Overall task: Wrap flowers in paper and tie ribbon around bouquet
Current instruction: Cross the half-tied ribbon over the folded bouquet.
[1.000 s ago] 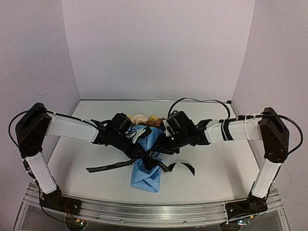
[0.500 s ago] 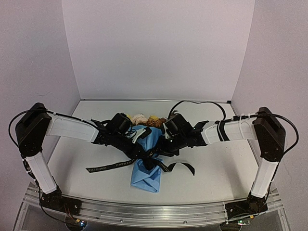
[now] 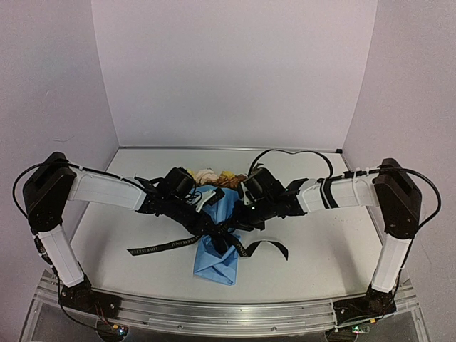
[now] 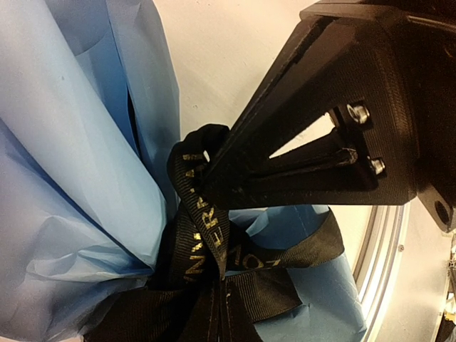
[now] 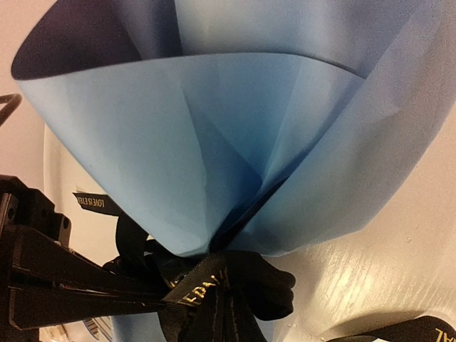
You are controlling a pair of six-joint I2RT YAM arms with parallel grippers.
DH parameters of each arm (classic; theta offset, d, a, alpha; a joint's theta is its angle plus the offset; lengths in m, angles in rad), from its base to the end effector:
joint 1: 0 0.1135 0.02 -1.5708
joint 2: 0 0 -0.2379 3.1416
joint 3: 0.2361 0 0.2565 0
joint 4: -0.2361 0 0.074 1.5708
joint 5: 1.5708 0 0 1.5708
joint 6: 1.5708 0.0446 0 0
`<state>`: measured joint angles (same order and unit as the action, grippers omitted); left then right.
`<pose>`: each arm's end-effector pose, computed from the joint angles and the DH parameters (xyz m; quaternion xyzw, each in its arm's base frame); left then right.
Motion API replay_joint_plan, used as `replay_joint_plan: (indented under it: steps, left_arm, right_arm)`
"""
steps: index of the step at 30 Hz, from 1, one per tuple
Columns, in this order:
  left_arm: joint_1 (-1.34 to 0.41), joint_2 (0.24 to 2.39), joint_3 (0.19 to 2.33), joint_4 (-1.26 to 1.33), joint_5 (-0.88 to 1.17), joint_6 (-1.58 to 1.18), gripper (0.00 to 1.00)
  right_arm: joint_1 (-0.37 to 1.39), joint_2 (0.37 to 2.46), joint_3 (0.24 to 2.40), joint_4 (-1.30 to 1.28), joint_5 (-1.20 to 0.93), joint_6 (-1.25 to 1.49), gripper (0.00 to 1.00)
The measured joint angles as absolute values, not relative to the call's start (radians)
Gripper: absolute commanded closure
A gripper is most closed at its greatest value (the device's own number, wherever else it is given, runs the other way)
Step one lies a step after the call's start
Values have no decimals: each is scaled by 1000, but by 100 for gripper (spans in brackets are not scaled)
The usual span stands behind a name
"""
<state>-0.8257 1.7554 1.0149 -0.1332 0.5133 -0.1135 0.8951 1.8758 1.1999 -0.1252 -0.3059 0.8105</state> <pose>0.2285 -0.2800 0.1369 0.3982 0.8218 -0.3622 0.1866 0.2426 0.3241 0.1475 -0.0959 0.9128 0.3723 0.1378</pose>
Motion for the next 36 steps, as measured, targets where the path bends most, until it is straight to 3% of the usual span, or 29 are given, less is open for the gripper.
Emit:
replay_joint_plan:
  steps: [14, 27, 36]
  left_arm:
    - [-826, 1749, 1015, -131, 512, -132, 93]
    - [-826, 1736, 1044, -139, 511, -157, 73]
    - [-826, 1723, 1147, -203, 497, -161, 72]
  right_arm:
    - [900, 1816, 1131, -129, -349, 808, 100]
    - [904, 1835, 1135, -132, -383, 813, 100]
    - [904, 1839, 1135, -131, -383, 813, 100]
